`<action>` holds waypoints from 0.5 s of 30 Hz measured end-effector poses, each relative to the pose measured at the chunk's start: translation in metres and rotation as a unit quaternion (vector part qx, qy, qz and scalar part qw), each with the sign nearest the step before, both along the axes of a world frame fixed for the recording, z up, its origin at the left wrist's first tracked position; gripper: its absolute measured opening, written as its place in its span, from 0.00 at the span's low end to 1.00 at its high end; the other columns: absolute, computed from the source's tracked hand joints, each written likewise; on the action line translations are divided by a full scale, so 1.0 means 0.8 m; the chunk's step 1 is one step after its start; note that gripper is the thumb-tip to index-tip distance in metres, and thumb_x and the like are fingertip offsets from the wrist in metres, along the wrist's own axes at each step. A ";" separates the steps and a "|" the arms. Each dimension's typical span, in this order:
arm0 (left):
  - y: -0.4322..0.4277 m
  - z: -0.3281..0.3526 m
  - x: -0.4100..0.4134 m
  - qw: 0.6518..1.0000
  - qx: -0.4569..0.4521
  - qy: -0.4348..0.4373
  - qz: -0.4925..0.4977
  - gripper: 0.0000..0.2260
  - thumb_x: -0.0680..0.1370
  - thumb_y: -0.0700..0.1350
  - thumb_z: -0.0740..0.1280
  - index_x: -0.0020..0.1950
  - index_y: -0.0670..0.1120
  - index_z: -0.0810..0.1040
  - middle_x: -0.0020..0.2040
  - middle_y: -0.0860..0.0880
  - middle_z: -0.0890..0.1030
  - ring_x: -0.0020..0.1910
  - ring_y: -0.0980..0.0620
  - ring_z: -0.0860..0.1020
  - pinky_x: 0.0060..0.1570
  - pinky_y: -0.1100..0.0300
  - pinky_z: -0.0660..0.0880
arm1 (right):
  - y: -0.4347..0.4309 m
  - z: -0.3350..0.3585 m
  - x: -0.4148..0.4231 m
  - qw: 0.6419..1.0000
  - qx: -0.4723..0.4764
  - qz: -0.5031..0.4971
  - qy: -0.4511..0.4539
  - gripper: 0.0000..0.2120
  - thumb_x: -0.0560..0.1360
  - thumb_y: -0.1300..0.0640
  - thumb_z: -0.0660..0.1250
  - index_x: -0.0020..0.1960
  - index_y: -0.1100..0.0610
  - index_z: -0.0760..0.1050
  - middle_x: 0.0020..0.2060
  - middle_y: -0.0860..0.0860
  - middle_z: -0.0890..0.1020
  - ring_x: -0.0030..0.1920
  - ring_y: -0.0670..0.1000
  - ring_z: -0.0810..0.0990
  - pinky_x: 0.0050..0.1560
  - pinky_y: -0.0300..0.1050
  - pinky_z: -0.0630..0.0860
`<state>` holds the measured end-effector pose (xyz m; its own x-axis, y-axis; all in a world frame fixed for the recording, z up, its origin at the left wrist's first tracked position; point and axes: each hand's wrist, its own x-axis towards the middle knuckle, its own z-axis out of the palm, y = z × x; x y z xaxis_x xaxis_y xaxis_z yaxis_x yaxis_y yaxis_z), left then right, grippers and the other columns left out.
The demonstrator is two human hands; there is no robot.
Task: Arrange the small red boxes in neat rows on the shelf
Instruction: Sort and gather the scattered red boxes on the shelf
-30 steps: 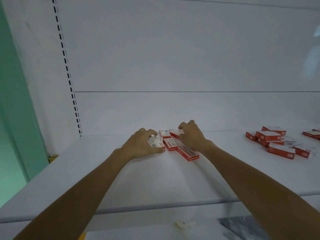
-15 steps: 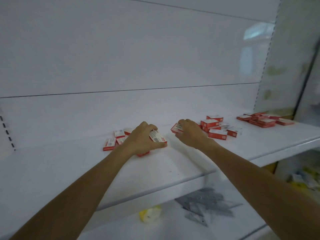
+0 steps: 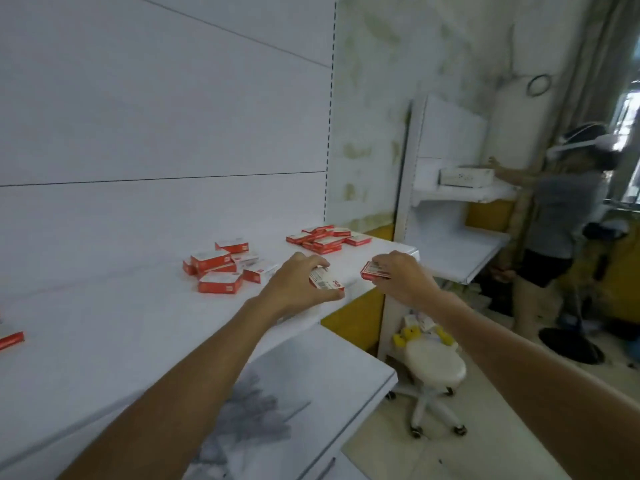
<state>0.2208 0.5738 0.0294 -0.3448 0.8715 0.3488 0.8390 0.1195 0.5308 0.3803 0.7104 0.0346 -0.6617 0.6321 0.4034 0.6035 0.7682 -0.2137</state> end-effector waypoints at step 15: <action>0.199 0.004 0.019 0.999 0.019 0.032 -0.004 0.28 0.67 0.61 0.71 0.64 0.54 0.72 0.67 0.50 0.70 0.63 0.50 0.69 0.54 0.60 0.66 | 0.181 -0.010 0.031 1.000 -0.006 -0.004 0.029 0.15 0.74 0.56 0.66 0.60 0.53 0.74 0.53 0.51 0.80 0.46 0.51 0.78 0.39 0.37 0.73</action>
<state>0.2359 0.7328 0.0326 -0.3130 0.8598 0.4035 0.8727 0.0928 0.4793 0.4050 0.8554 0.0268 -0.6326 0.6416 0.4339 0.5954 0.7611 -0.2574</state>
